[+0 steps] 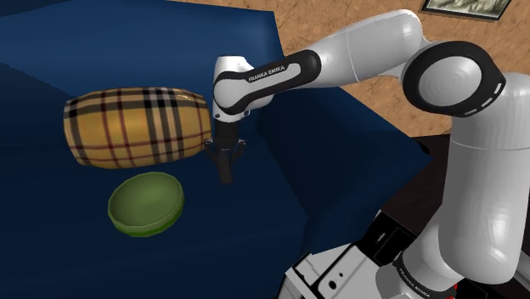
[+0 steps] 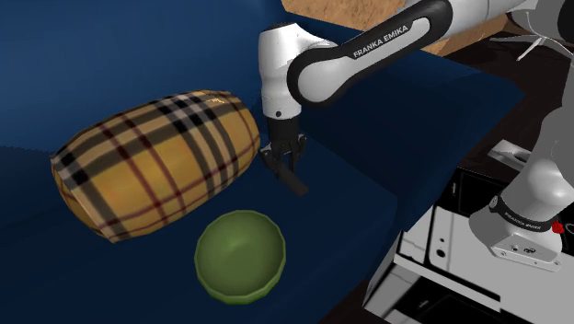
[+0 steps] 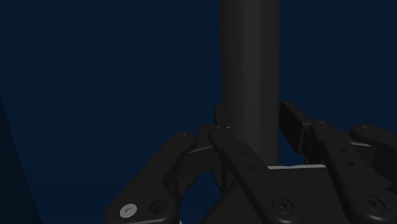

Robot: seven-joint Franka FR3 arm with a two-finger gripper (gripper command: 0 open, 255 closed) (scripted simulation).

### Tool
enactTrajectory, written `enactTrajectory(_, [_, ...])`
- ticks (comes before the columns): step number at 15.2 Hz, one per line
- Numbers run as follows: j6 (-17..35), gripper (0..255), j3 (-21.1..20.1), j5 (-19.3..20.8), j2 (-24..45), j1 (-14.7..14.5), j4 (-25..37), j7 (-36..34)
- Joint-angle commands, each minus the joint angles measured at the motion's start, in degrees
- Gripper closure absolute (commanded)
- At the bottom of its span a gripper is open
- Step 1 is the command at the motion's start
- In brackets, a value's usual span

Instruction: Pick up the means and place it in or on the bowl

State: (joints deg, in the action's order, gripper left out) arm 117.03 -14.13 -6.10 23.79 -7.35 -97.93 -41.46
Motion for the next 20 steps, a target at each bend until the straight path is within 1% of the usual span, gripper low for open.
enactTrajectory(1, [-1.13,255,-0.06,-0.11,-0.75,0.08,0.38,-0.08])
enactTrajectory(11, [-7.76,255,-0.26,-0.37,-3.28,0.28,4.58,-0.85])
enactTrajectory(20, [-14.07,255,-0.39,-0.46,-4.60,0.33,9.65,-1.67])
